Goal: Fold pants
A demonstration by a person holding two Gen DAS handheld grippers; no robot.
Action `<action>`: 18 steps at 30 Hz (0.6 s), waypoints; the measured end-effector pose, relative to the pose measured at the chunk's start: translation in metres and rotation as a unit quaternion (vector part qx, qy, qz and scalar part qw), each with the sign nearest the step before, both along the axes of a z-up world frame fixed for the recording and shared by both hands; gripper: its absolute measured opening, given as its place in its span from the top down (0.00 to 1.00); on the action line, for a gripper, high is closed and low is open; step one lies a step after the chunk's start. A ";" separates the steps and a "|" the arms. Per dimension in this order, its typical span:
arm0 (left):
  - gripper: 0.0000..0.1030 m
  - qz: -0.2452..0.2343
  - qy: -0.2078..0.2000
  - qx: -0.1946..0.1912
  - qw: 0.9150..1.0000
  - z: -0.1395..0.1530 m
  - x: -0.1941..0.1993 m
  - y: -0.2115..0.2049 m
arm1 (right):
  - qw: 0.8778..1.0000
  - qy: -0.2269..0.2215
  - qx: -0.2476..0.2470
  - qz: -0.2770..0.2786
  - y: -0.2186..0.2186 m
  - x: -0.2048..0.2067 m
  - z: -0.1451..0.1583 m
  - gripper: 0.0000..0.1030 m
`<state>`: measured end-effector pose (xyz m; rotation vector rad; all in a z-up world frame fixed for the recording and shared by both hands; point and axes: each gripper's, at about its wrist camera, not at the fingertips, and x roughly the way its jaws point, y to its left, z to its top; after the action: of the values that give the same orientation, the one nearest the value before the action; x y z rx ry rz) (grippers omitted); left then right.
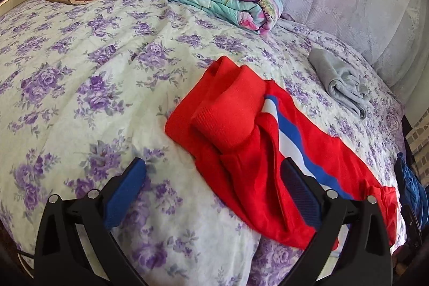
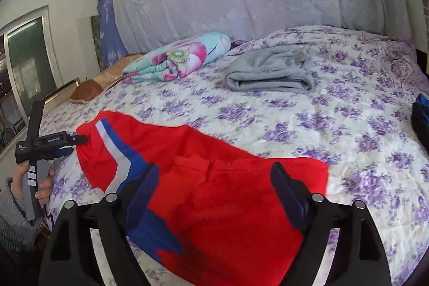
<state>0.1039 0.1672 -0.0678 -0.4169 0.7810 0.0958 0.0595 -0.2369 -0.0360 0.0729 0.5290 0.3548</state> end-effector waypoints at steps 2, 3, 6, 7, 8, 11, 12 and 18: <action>0.05 -0.003 0.007 -0.015 1.000 -0.002 0.013 0.004 | 1.000 0.005 0.014 -0.012 -0.014 0.002 0.001 0.12; 0.05 -0.003 0.012 -0.022 1.000 -0.003 0.019 0.006 | 1.000 0.007 0.021 -0.018 -0.021 0.003 0.000 0.11; 0.05 -0.004 0.004 -0.042 0.999 -0.001 0.025 0.009 | 0.999 0.010 0.042 -0.031 -0.041 0.004 -0.004 0.11; 0.05 -0.006 -0.002 -0.050 0.999 0.000 0.025 0.009 | 0.998 0.011 0.051 -0.036 -0.047 0.003 -0.006 0.11; 0.10 -0.005 -0.009 -0.059 0.998 0.002 0.023 0.011 | 0.997 0.013 0.063 -0.041 -0.053 0.003 -0.008 0.10; 0.29 0.012 -0.014 -0.067 0.998 0.006 0.020 0.017 | 0.992 0.028 0.111 -0.048 -0.072 0.005 -0.016 0.08; 0.32 0.014 -0.016 -0.073 0.997 0.007 0.019 0.020 | 0.990 0.035 0.127 -0.050 -0.078 0.007 -0.019 0.08; 0.65 0.011 -0.039 -0.062 0.997 0.024 0.008 0.018 | 0.980 0.063 0.179 -0.057 -0.094 0.015 -0.035 0.08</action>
<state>0.1115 0.1853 -0.0435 -0.5441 0.7078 0.0510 0.0740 -0.3313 -0.0706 0.4752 0.5791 0.3318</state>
